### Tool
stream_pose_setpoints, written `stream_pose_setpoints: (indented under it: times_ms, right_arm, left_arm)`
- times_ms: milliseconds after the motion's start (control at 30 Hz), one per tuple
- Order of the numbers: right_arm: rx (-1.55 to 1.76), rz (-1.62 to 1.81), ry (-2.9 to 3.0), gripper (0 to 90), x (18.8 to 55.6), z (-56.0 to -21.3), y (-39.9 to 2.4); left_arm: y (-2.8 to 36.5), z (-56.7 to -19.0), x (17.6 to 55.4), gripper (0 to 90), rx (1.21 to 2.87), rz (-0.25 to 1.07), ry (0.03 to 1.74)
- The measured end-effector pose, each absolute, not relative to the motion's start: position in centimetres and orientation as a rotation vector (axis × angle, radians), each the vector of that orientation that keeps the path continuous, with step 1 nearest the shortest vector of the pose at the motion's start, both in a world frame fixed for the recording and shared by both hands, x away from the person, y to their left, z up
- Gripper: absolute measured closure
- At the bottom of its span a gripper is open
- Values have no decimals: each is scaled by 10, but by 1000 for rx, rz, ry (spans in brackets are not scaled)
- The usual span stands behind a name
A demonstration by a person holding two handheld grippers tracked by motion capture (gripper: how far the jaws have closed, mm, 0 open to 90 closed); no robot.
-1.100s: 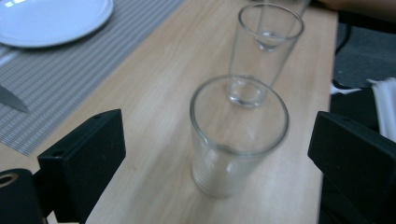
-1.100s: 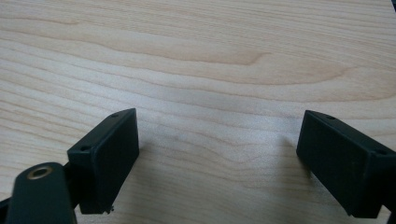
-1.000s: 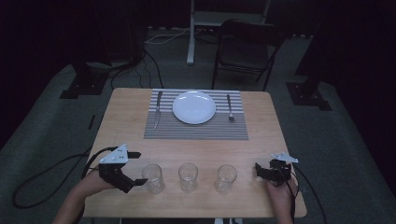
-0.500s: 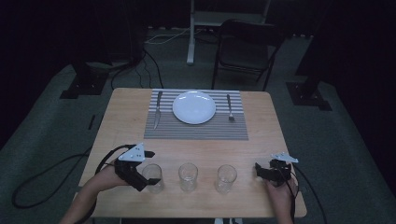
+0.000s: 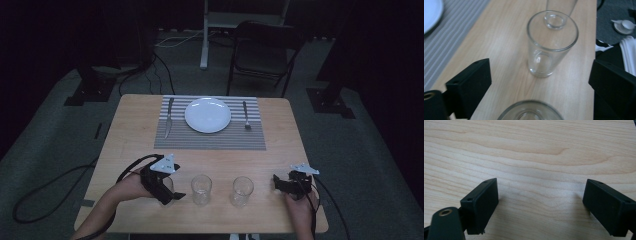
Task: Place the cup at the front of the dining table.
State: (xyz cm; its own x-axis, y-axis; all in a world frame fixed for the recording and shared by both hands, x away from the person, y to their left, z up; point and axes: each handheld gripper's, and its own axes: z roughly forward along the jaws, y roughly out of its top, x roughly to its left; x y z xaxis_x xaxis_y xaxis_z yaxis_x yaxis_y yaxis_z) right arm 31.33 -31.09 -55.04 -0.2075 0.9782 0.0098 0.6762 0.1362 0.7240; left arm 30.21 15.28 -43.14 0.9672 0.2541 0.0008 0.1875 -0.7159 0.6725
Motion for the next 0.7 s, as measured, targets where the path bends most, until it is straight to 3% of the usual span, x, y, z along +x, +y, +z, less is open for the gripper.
stream_pose_setpoints:
  times_ms: [700]
  right_arm:
    - [1583,844,1947,135,313,-550,-311]
  left_arm:
    - [105,-435,304,55,2517,105,251]
